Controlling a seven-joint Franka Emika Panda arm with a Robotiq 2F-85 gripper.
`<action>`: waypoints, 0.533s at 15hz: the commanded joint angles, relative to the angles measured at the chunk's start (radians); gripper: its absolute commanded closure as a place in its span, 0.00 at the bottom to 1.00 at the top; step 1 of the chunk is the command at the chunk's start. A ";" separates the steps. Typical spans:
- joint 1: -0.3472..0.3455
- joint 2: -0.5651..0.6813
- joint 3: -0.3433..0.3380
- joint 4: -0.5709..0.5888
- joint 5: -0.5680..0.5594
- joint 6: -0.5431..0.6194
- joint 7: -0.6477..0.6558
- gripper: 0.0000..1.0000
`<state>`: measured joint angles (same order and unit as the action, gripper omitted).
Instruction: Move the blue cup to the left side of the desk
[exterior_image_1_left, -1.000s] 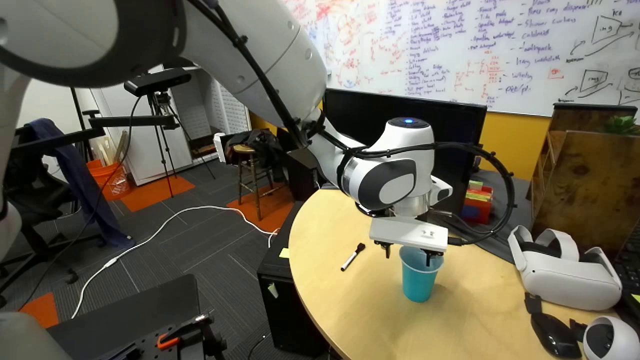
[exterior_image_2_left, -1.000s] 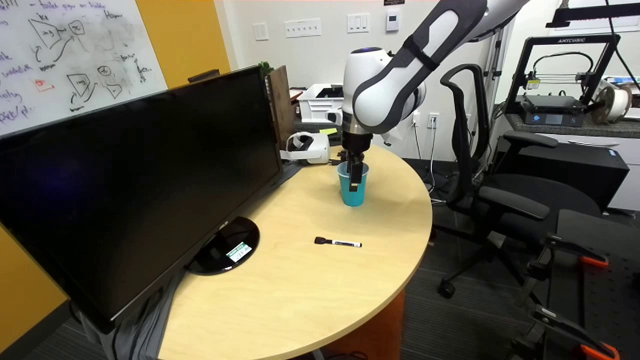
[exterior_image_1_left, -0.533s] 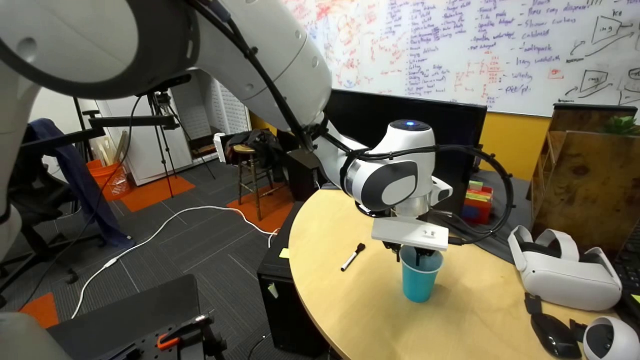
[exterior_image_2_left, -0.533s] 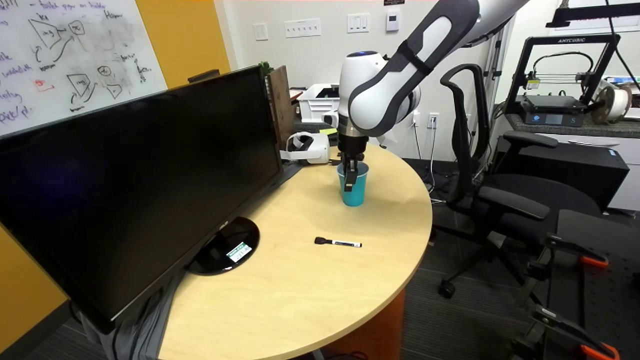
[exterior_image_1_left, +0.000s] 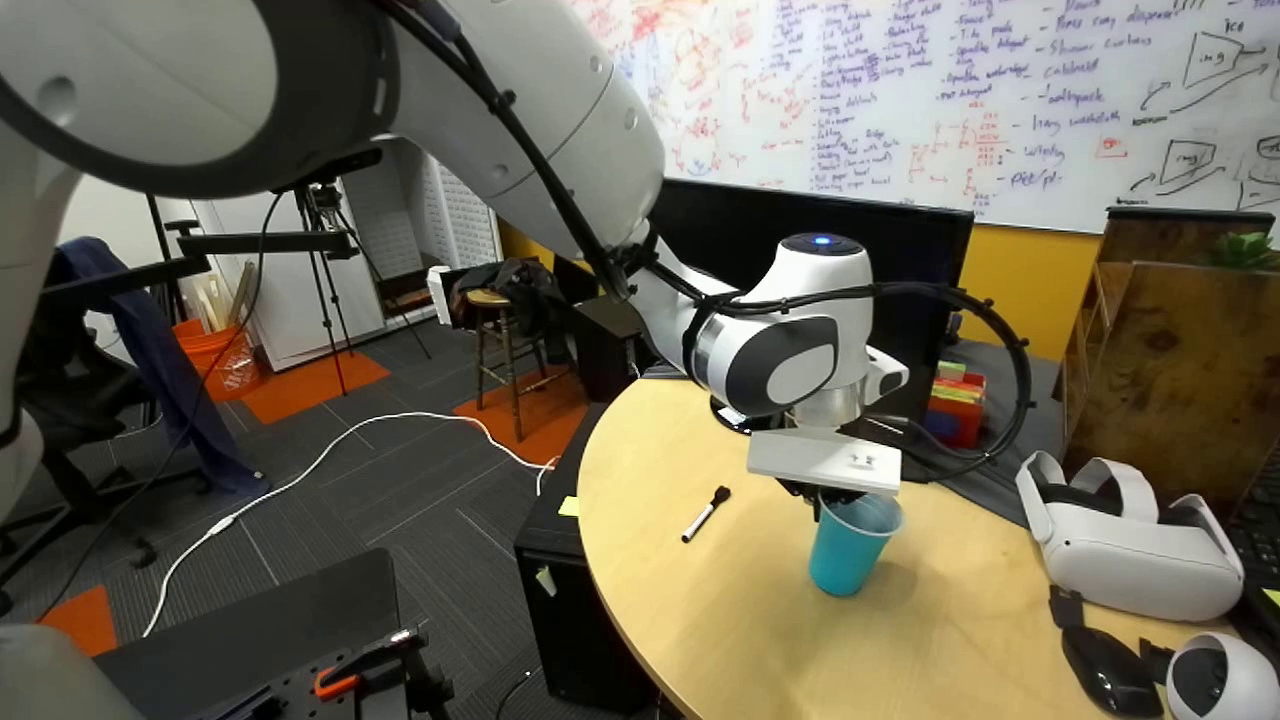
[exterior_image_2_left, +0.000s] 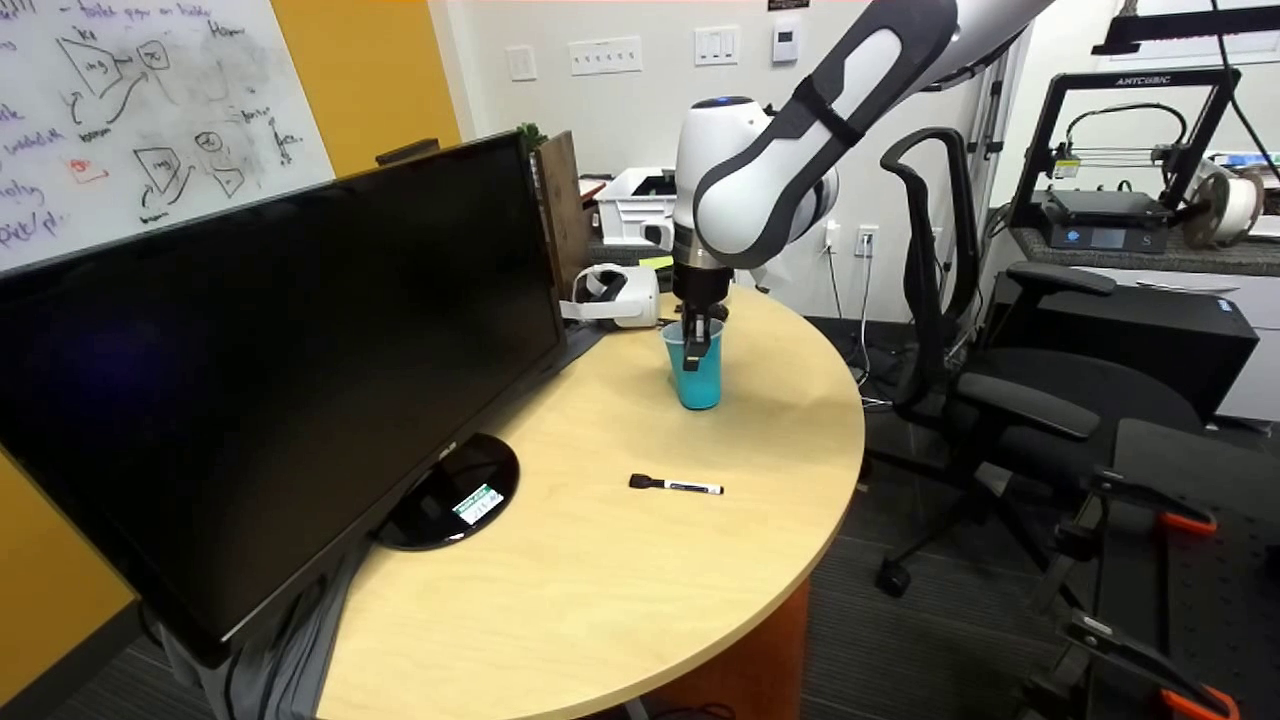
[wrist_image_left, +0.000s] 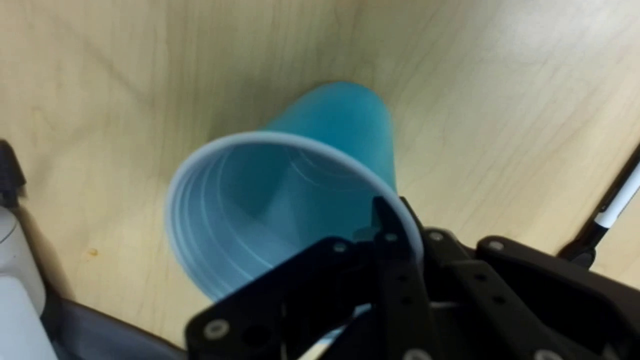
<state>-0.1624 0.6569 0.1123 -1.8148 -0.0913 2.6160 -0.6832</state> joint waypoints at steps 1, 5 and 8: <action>0.004 -0.029 -0.011 -0.007 -0.008 -0.020 0.021 0.99; 0.032 -0.069 -0.041 -0.033 -0.032 -0.024 0.072 0.99; 0.057 -0.063 -0.045 -0.023 -0.038 -0.005 0.134 0.99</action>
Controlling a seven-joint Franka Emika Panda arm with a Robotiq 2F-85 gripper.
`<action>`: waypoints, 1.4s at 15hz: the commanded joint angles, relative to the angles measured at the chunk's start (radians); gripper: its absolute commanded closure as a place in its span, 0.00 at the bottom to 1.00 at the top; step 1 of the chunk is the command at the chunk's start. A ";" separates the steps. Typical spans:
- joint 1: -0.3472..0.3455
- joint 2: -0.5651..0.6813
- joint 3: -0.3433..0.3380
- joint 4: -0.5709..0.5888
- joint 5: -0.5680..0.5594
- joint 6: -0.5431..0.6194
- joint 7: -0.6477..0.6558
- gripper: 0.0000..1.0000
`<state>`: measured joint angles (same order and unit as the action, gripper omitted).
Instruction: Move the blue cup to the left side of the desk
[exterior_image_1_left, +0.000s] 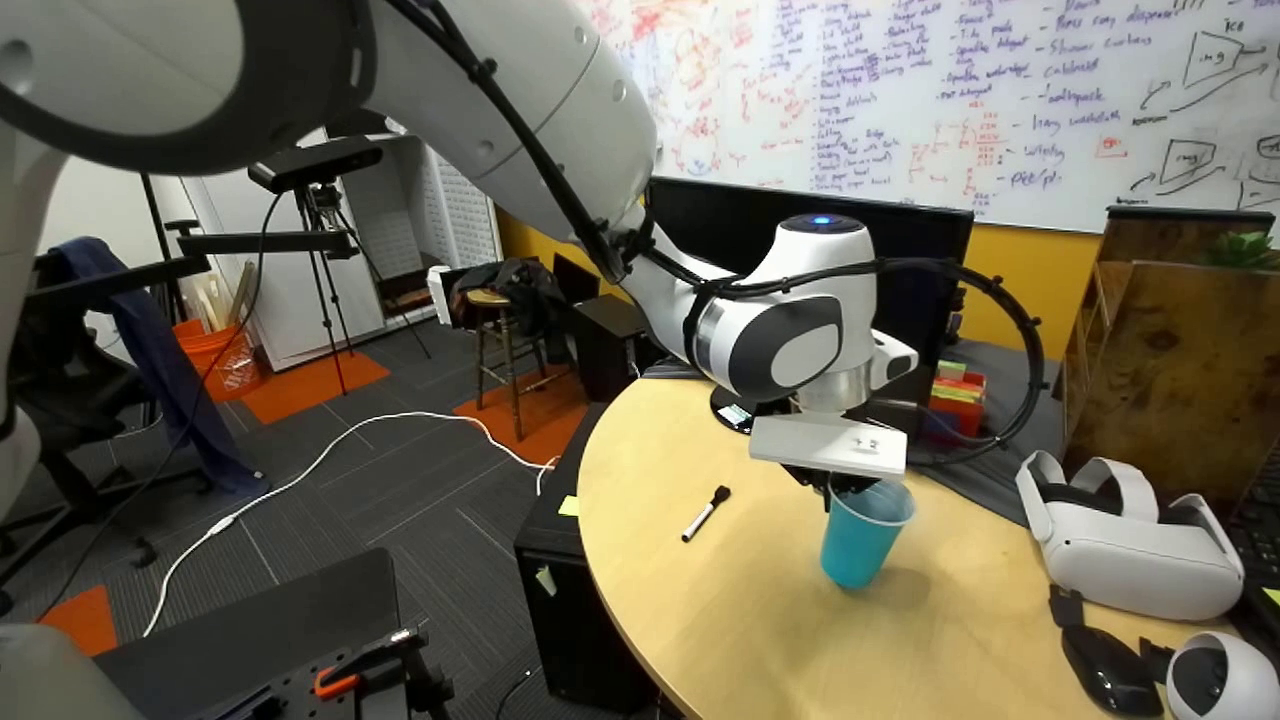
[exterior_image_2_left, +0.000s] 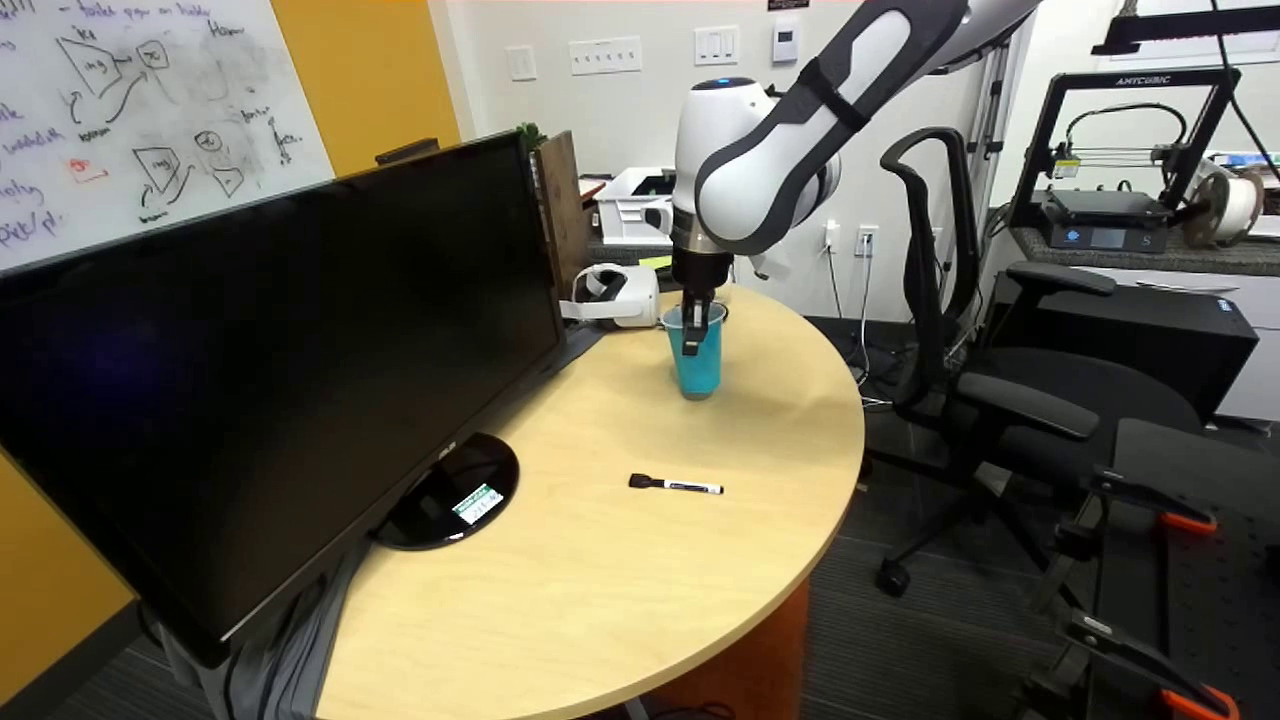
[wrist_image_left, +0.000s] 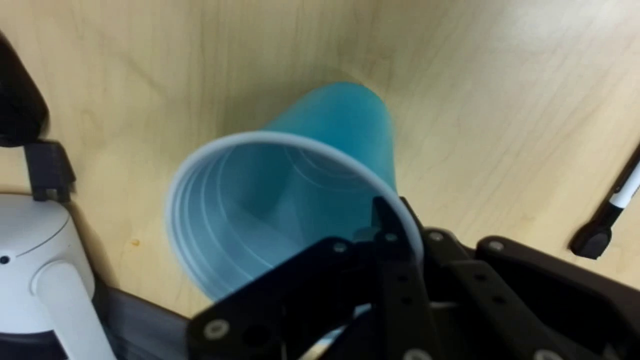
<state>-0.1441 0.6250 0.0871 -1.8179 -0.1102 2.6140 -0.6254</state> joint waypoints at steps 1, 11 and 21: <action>0.052 -0.027 -0.021 -0.016 -0.023 0.000 0.102 0.99; 0.230 0.012 -0.046 0.046 -0.129 -0.046 0.334 0.99; 0.369 0.154 -0.047 0.253 -0.169 -0.124 0.426 0.99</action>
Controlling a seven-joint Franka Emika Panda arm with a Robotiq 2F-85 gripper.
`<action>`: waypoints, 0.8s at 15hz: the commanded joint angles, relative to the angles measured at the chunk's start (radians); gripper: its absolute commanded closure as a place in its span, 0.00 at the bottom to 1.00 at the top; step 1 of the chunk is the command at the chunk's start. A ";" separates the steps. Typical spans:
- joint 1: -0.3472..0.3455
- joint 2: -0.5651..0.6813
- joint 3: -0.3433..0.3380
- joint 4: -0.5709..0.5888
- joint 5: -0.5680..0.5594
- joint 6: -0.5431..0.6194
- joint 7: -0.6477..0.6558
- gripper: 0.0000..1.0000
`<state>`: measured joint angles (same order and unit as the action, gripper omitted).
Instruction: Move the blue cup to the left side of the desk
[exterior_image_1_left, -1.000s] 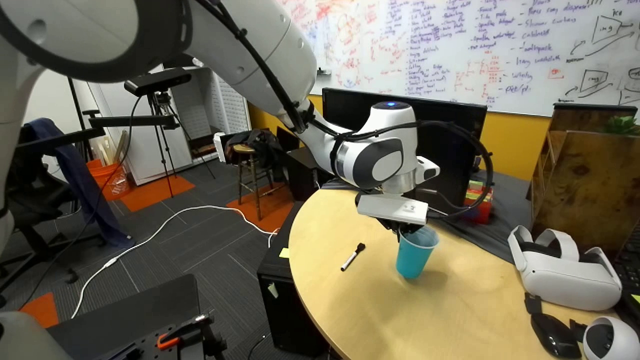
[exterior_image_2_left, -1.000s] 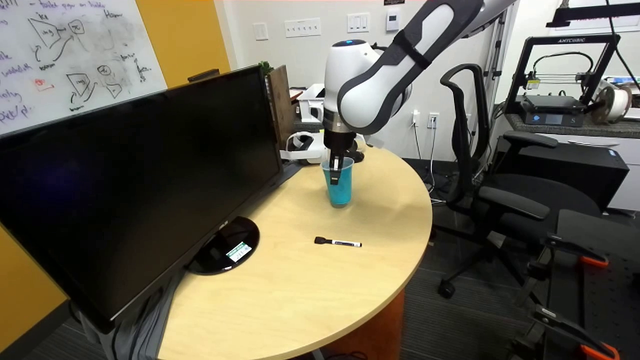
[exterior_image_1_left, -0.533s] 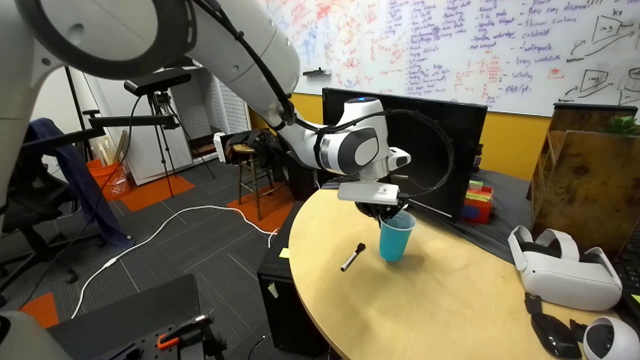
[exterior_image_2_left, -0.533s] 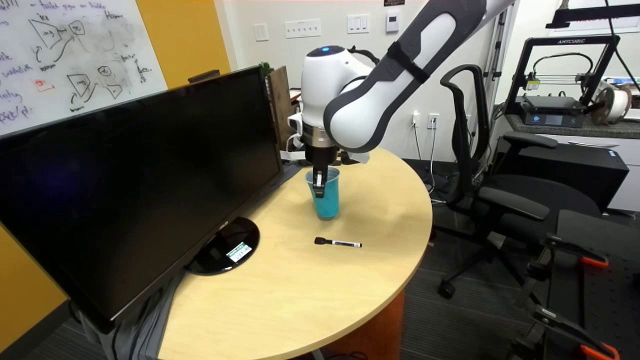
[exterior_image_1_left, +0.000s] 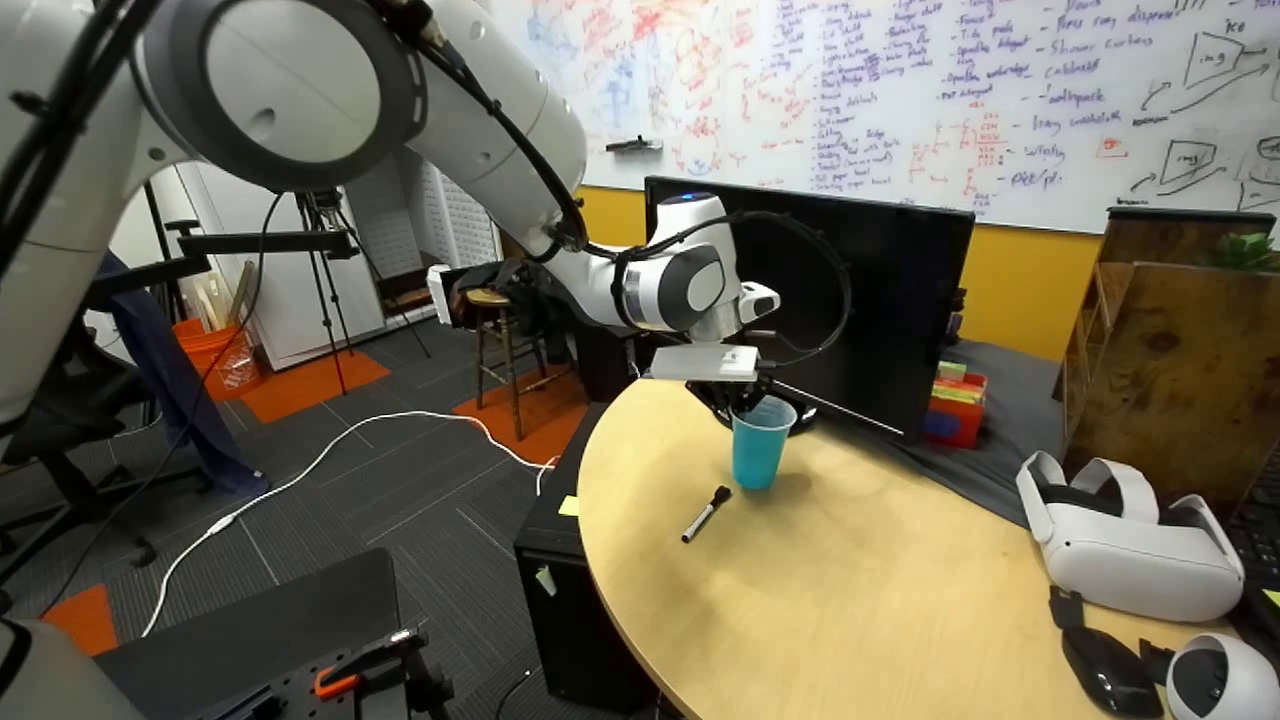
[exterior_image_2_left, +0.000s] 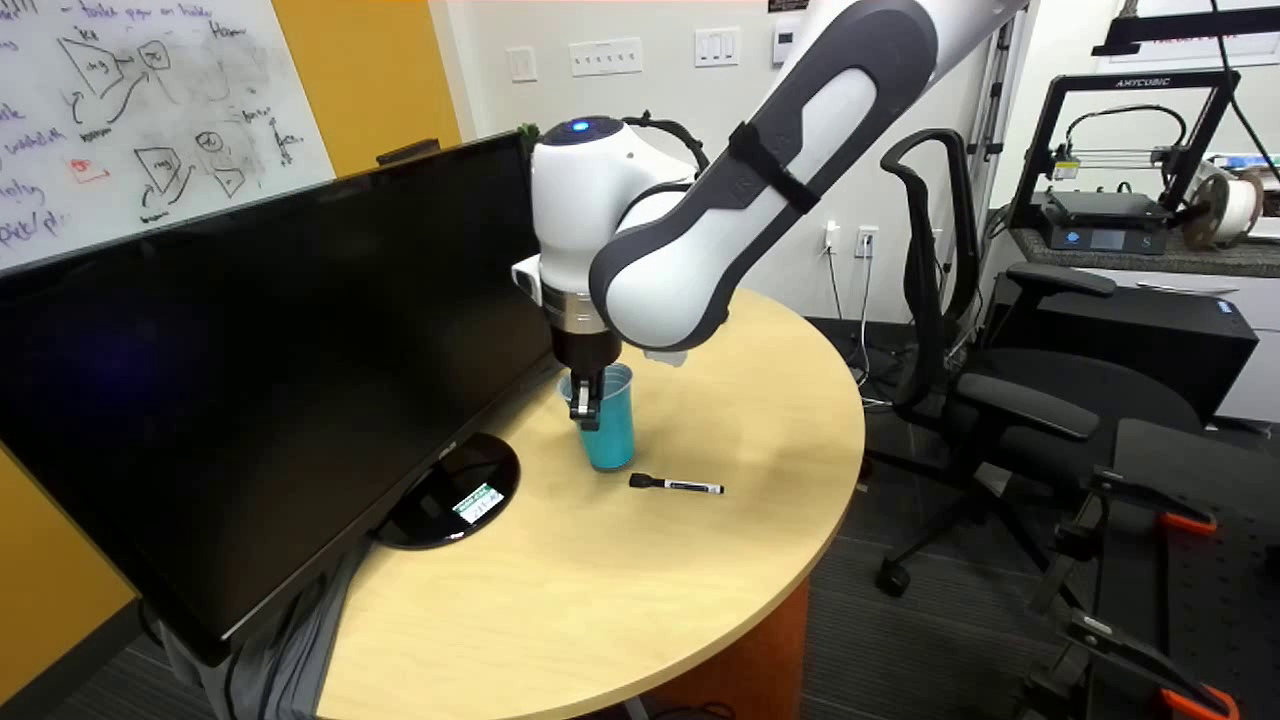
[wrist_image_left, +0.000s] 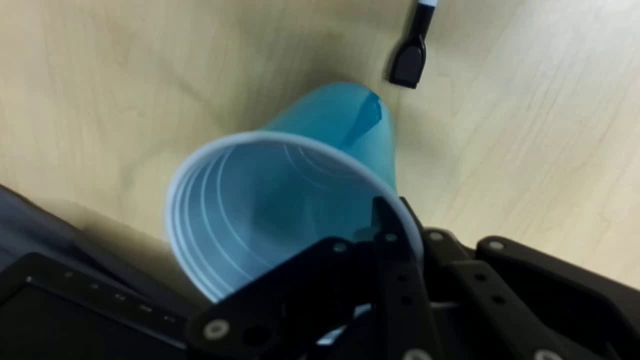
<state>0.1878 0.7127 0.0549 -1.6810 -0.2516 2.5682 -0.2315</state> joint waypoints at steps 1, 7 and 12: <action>0.046 0.084 -0.014 0.143 -0.031 -0.097 0.032 0.99; 0.109 0.163 -0.018 0.269 -0.062 -0.184 0.041 0.99; 0.159 0.147 -0.026 0.252 -0.101 -0.163 0.089 0.99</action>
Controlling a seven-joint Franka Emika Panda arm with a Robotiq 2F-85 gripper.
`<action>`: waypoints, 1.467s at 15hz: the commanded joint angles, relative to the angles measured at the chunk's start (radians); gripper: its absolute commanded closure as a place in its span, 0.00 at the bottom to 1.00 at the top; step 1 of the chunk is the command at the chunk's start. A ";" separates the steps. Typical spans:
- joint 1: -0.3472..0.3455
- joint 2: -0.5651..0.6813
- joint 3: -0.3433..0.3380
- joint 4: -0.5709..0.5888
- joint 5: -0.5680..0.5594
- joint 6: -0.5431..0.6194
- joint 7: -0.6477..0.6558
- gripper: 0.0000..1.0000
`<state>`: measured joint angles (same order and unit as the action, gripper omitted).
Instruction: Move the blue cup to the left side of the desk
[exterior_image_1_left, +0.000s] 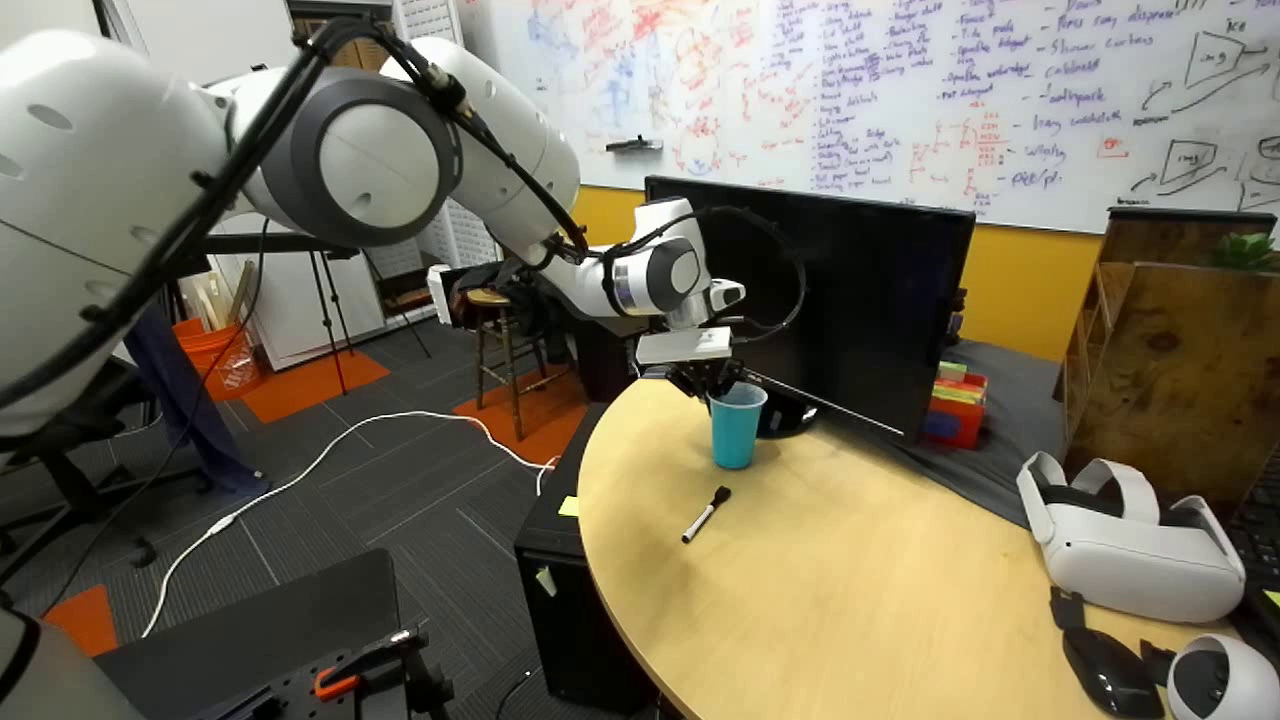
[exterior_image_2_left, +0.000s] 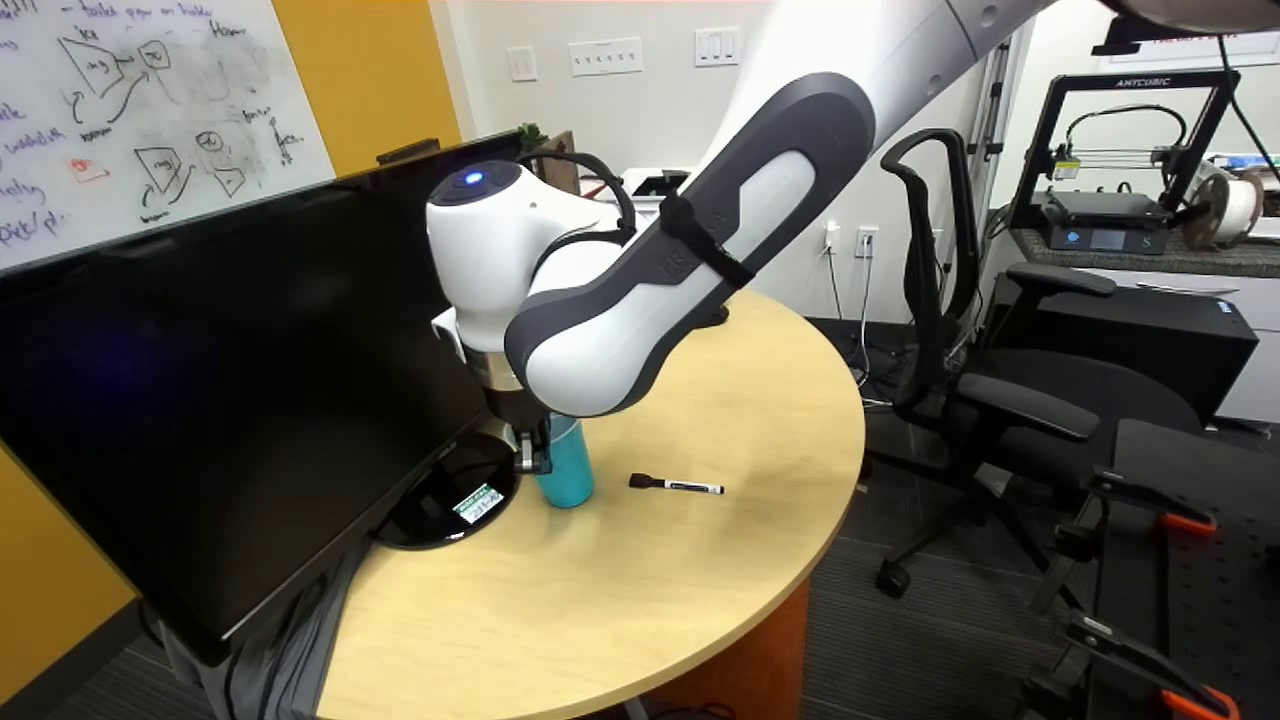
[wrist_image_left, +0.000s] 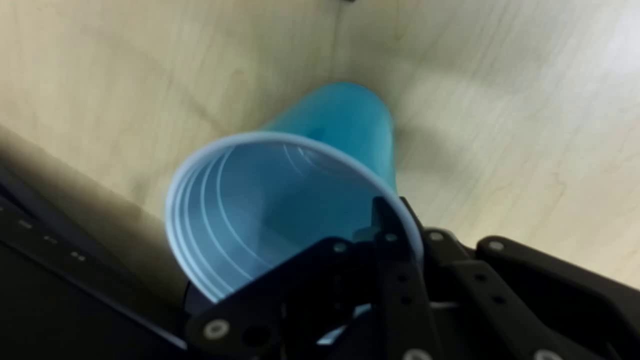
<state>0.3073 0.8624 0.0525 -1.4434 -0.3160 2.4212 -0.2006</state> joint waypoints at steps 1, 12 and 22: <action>0.052 -0.012 -0.029 0.000 -0.049 -0.004 0.079 0.99; 0.111 -0.094 -0.037 -0.092 -0.088 0.066 0.245 0.99; 0.168 -0.174 -0.058 -0.260 -0.107 0.174 0.394 0.99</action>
<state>0.4448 0.7588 0.0255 -1.6011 -0.3974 2.5406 0.1219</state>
